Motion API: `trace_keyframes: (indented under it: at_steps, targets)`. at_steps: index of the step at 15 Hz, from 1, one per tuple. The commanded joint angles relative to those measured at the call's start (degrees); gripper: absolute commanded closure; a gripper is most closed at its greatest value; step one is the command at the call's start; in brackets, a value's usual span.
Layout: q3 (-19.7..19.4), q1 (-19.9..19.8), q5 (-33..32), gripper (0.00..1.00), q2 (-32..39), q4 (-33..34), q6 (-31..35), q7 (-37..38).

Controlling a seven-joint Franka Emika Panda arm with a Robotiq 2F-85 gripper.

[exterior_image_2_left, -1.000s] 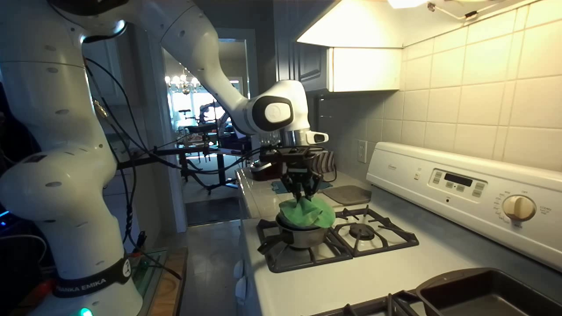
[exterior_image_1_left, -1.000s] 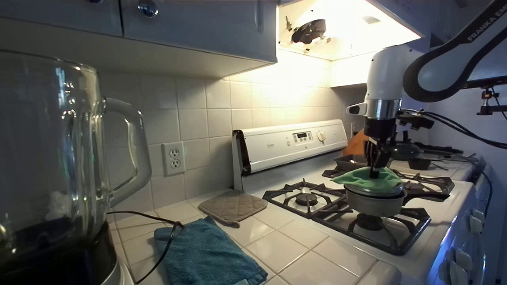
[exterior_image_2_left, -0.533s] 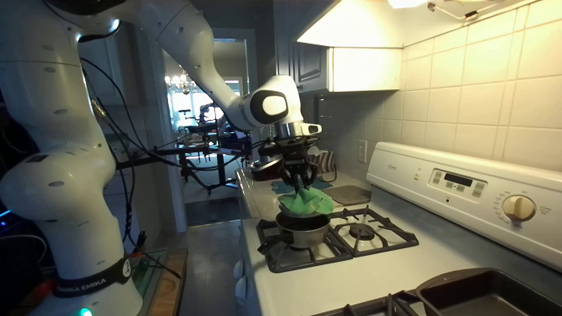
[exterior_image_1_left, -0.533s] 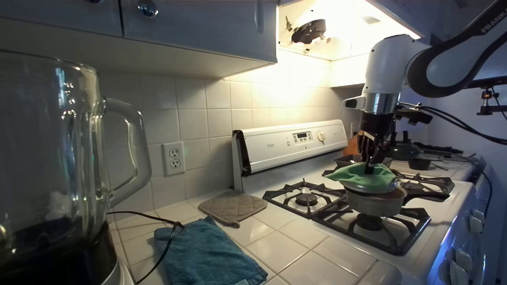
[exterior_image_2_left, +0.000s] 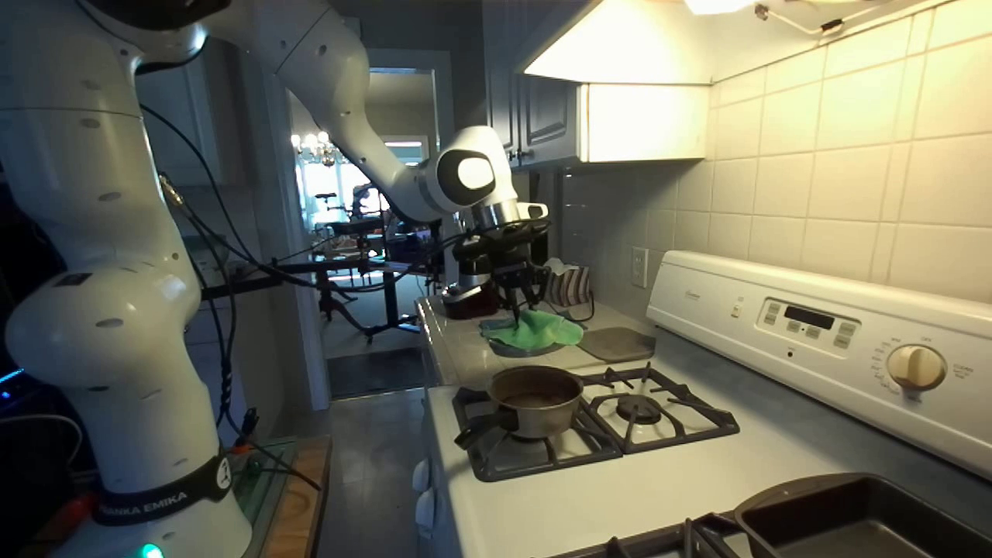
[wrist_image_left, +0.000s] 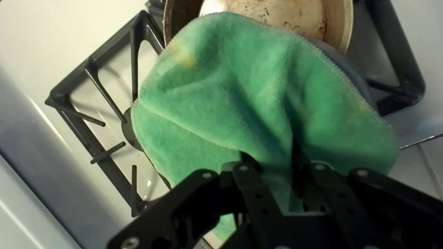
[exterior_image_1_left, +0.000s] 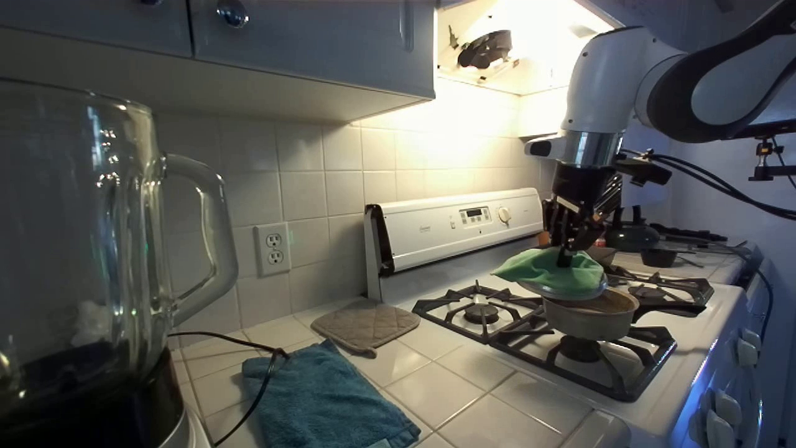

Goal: Remove the lid and green towel from the top of the saucepan on the stove.

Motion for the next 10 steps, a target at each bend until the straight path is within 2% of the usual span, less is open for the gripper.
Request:
trace_keyframes:
  at_steps: [1,10]
  targets:
    - [1.1,1.5,-1.7,0.93,2.4,4.1,-2.5,-2.5]
    - [3.8,3.9,-3.4,0.93,11.1,12.4,-6.0,-9.3]
